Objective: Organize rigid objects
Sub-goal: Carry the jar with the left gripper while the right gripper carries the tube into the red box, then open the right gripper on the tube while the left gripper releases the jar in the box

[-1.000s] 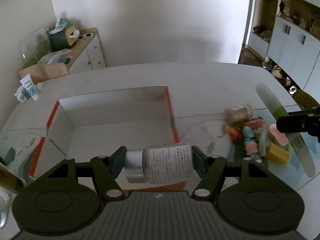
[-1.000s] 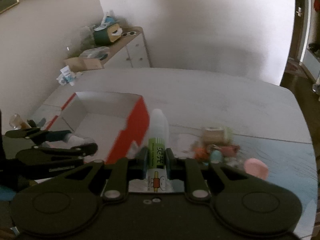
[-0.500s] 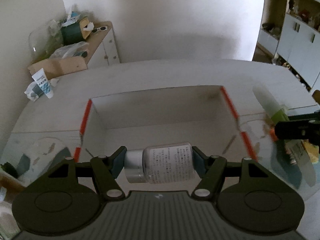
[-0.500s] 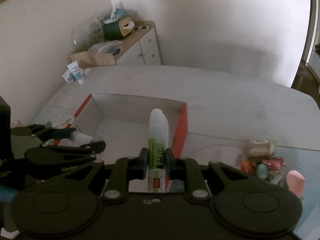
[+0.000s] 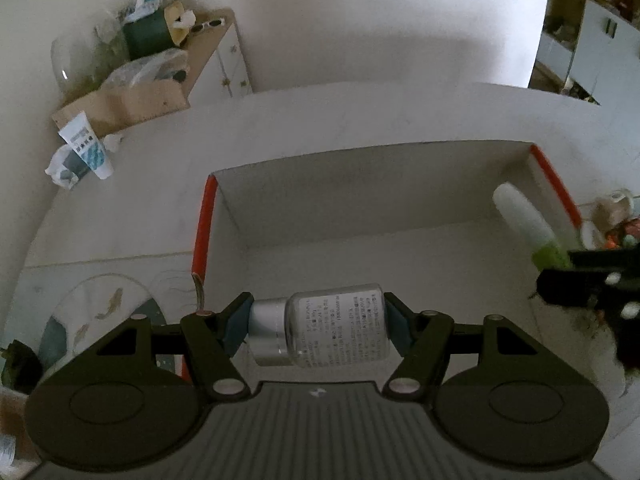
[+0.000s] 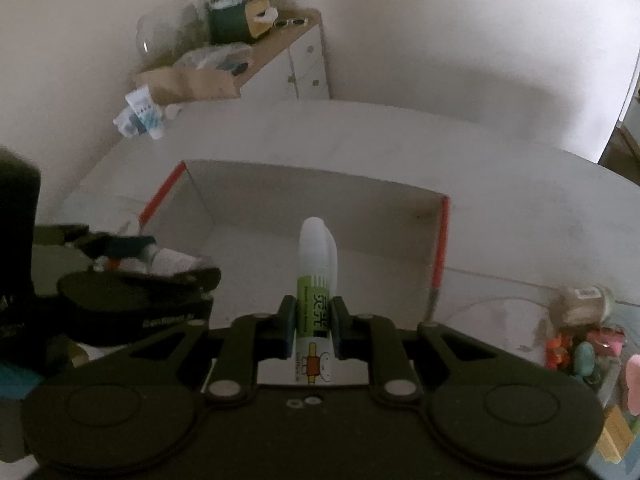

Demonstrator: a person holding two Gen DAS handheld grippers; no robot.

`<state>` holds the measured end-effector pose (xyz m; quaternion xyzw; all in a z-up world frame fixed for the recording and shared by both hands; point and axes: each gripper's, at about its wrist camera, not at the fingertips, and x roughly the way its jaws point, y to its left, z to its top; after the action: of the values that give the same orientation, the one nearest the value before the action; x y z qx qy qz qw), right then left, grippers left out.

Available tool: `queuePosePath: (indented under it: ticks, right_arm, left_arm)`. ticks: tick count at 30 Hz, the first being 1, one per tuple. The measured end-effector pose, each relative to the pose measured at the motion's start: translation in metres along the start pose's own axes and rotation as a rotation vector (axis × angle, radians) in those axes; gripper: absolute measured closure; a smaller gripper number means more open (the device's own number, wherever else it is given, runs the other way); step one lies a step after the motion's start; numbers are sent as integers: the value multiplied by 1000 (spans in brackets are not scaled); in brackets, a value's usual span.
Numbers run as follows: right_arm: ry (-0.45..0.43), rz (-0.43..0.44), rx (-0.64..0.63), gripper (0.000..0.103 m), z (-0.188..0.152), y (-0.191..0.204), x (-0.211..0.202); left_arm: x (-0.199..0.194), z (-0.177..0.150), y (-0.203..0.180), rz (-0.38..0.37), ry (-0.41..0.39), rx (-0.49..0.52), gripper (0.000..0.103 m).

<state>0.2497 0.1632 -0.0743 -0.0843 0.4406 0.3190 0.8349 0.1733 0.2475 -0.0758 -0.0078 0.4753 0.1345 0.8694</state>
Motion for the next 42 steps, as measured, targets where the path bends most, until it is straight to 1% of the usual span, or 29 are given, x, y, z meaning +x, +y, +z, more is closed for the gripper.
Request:
queuePosePath:
  ticks: [4,9,11,15,20,27,32,35,39,42]
  right_arm:
    - [36,-18,-11,86,-1,7,21]
    - [73,-41,-38,86,-2,14,43]
    - [93,-52,-41,86,-4,12,50]
    - [136,-51,-43,86,-8,12,63]
    - [166,-59,-55,86,-10,13,71]
    - [211,-74,-42,86,-12,9,79]
    - [238,-68,-37,86,-11,8,82]
    - [245,-70,-32,81,-10,7,83]
    - [248,-60,-26,78,-7,9,83]
    - [242,-53,-27,70,-7,9,80]
  left_arm:
    - [20,8,1,0,44,9,34]
    - [40,14,-7,-20,105,37,34]
    - [48,16,-9,-32,136,36,34]
    - [59,21,-14,-46,175,53,34]
    - [69,23,-18,-63,206,75,34]
    - [88,23,-13,-89,283,50,34]
    - [89,23,-10,-101,290,40,34]
    - [95,26,-7,-112,305,39,34]
    - [94,27,-3,-114,298,33,34]
    - [89,27,-1,-119,284,35,33]
